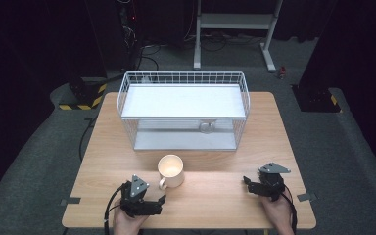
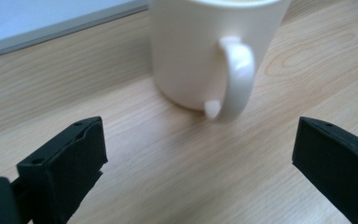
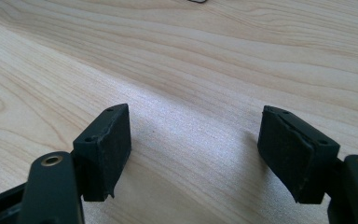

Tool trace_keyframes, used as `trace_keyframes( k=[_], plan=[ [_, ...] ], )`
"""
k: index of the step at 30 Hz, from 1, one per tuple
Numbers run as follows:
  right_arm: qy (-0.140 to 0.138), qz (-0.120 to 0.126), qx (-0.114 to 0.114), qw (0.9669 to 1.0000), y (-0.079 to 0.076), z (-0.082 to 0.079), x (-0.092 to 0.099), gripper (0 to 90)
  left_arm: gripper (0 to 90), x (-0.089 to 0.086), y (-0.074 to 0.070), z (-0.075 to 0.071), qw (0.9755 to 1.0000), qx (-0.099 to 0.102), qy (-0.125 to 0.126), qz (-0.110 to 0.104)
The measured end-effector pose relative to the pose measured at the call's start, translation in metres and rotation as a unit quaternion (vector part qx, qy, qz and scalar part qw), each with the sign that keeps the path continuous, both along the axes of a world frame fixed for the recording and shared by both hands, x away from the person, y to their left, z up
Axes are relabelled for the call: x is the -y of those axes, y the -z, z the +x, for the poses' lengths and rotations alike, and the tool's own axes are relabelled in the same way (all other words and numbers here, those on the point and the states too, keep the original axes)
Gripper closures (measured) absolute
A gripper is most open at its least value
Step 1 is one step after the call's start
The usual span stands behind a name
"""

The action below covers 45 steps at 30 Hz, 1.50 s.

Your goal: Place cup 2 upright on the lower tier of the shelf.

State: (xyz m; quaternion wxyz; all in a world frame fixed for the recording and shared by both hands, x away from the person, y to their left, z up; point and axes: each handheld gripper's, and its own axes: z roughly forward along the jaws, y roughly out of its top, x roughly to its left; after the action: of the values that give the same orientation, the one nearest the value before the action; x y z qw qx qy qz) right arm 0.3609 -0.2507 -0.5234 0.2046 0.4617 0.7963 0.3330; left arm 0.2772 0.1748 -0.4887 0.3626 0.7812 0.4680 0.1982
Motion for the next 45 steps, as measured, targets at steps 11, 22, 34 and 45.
trace_keyframes(
  k=[11,22,34,45],
  plan=[
    [-0.001,-0.001,0.001,1.0000,0.000,0.000,0.000,25.7,3.2,0.019,0.000,0.025,1.0000,0.006,0.004,-0.004],
    [0.000,0.000,0.000,1.0000,0.000,0.000,0.000,25.7,3.0,0.029,0.003,0.043,0.9999,0.010,0.006,-0.009],
    [0.000,0.000,0.000,1.0000,0.000,0.000,0.000,25.7,4.0,0.036,0.007,0.053,0.9997,0.021,-0.004,-0.009],
    [0.000,0.000,0.000,1.0000,0.000,0.000,0.000,25.7,5.1,0.043,0.012,0.059,0.9996,0.023,-0.001,-0.014]
  ],
)
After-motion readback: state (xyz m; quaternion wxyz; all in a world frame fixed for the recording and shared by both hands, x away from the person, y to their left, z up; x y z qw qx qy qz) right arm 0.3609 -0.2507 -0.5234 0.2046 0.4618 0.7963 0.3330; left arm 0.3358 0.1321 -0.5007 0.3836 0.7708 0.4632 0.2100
